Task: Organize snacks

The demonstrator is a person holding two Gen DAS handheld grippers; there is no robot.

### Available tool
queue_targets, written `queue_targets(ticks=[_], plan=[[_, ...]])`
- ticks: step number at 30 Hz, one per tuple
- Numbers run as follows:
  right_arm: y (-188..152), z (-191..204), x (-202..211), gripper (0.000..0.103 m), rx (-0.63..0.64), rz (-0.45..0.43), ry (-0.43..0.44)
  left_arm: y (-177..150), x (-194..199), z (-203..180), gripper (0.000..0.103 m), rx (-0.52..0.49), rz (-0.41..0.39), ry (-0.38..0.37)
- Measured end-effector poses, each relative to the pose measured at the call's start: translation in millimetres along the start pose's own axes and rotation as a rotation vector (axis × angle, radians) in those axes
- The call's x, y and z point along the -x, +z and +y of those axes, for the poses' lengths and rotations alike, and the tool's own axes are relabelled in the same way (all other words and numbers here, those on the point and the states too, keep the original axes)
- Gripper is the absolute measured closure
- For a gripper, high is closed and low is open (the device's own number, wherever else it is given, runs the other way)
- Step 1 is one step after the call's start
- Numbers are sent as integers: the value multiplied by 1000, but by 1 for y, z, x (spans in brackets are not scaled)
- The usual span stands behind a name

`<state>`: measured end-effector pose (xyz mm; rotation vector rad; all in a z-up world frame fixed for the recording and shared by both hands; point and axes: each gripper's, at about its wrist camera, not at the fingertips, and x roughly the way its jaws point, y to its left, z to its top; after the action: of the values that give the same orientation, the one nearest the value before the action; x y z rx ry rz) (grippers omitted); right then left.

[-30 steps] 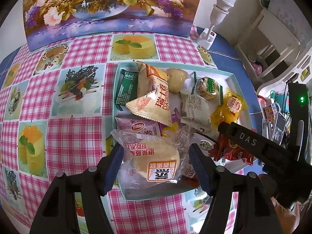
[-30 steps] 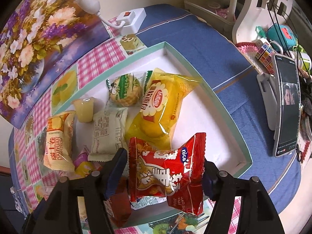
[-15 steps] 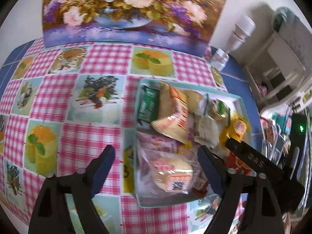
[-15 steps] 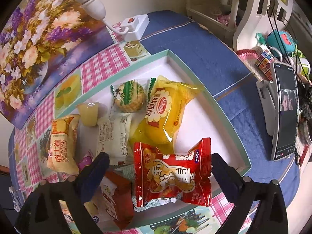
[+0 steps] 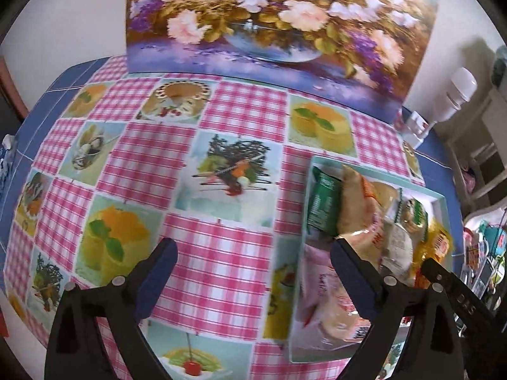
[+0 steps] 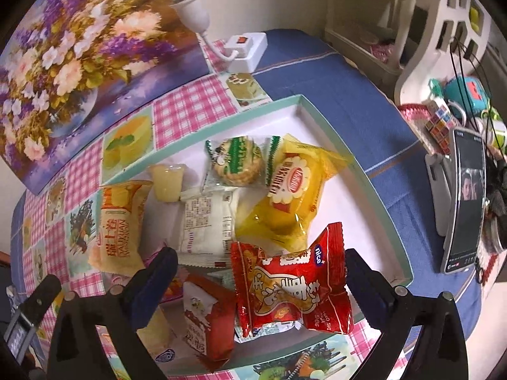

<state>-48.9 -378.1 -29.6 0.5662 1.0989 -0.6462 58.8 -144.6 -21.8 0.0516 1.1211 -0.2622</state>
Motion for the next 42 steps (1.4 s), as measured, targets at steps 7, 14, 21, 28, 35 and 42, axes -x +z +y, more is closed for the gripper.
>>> queue_targets(ticks=[7, 14, 21, 28, 35, 42], plan=[[-3, 14, 9, 0, 47, -31, 2, -1, -1, 8, 6, -19, 25, 32], [-6, 21, 6, 0, 76, -51, -29, -5, -3, 9, 6, -40, 51, 51], [-5, 1, -10, 0, 21, -27, -78, -5, -7, 9, 6, -36, 58, 46], [-1, -14, -5, 0, -40, -48, -81, -4, -11, 9, 6, -29, 67, 44], [-5, 8, 13, 0, 20, -88, -62, -8, -8, 14, 6, -25, 67, 51], [-24, 31, 46, 0, 79, -160, -49, -21, 11, 16, 6, -76, 33, 99]])
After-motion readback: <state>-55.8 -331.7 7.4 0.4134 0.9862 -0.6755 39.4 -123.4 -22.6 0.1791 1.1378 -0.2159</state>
